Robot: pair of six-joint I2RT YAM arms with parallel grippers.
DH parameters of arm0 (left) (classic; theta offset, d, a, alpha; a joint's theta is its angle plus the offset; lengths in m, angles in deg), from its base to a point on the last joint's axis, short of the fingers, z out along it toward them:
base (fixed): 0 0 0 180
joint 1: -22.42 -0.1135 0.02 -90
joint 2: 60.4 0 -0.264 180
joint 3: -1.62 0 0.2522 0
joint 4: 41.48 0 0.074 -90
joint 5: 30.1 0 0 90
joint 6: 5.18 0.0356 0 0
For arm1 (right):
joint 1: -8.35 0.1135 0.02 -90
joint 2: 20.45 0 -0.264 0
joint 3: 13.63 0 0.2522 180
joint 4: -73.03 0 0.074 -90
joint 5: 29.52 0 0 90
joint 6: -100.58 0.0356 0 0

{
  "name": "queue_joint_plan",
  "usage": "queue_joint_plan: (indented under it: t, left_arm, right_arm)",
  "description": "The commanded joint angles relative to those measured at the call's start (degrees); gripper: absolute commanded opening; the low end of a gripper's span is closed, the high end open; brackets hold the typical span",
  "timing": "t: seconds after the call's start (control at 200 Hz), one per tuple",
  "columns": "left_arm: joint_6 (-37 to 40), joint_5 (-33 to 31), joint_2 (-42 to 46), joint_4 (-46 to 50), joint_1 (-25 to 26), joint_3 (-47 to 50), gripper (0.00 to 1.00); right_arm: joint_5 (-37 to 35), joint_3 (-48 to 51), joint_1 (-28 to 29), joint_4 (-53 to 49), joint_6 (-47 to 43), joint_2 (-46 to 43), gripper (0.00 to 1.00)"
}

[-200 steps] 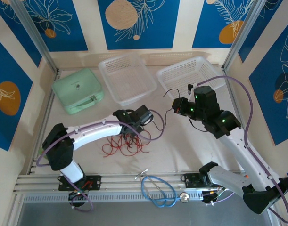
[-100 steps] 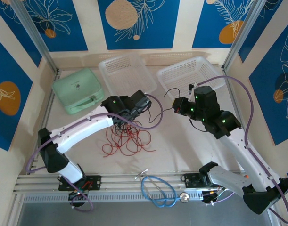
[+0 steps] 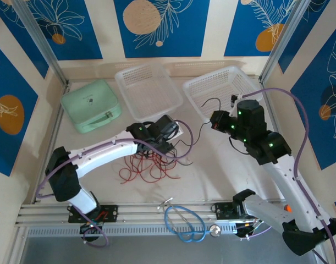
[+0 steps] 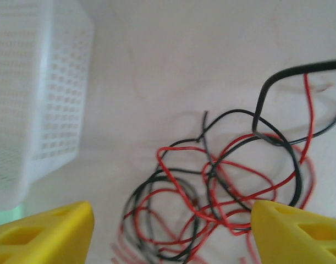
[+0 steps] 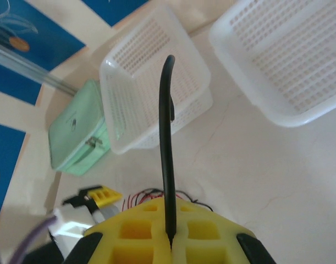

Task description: Untangle the cables

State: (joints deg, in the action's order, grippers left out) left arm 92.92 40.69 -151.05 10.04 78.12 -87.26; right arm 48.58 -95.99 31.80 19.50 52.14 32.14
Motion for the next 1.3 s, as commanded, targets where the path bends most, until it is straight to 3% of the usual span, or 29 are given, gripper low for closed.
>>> queue_joint_plan:
  t: [0.0, 0.11, 0.305, 0.47, 0.85, 0.99, 1.04, 1.075, 1.201, 1.291]
  left_arm:
    - [-3.5, 4.8, 5.3, -11.6, 0.3, 3.9, 0.77]
    - [-3.9, 4.6, 13.2, -15.2, 0.3, 11.2, 0.78]
    - [-5.4, 17.2, 22.9, -21.4, 0.3, 25.6, 0.85]
    - [-5.6, 19.2, 16.9, -26.8, 1.7, 30.0, 0.88]
    - [-4.1, 13.0, 1.4, -41.1, 3.5, 29.8, 0.90]
    - [-4.2, 7.0, -4.0, -45.3, 3.4, 29.2, 0.88]
    - [-4.3, 4.9, -5.5, -46.1, 3.4, 29.0, 0.83]
    - [-4.4, 4.1, -6.1, -46.5, 3.4, 29.1, 0.74]
    - [-5.1, 3.1, -5.8, -45.9, 3.2, 30.1, 0.12]
    - [-5.5, 3.3, -3.9, -44.9, 3.2, 31.8, 0.00]
  right_arm:
    - [0.4, -3.2, -2.3, -0.8, -2.4, -0.8, 0.00]
    - [1.4, -4.5, -3.9, -0.6, -3.3, 0.0, 0.00]
    - [2.8, -5.5, -5.5, 0.6, -3.8, 1.3, 0.00]
    - [3.2, -8.2, -5.8, 0.3, -4.4, 2.4, 0.00]
    - [4.3, -11.7, -5.9, -0.7, -4.8, 3.4, 0.00]
    - [4.2, -12.6, -5.8, -1.1, -5.2, 3.3, 0.00]
    - [3.9, -13.3, -5.9, -1.4, -5.4, 3.2, 0.00]
    - [3.5, -13.9, -5.9, -1.7, -5.7, 3.3, 0.00]
    - [1.6, -17.3, -6.5, -3.3, -7.6, 3.3, 0.00]
    - [0.2, -20.8, -7.5, -4.3, -9.2, 3.6, 0.00]
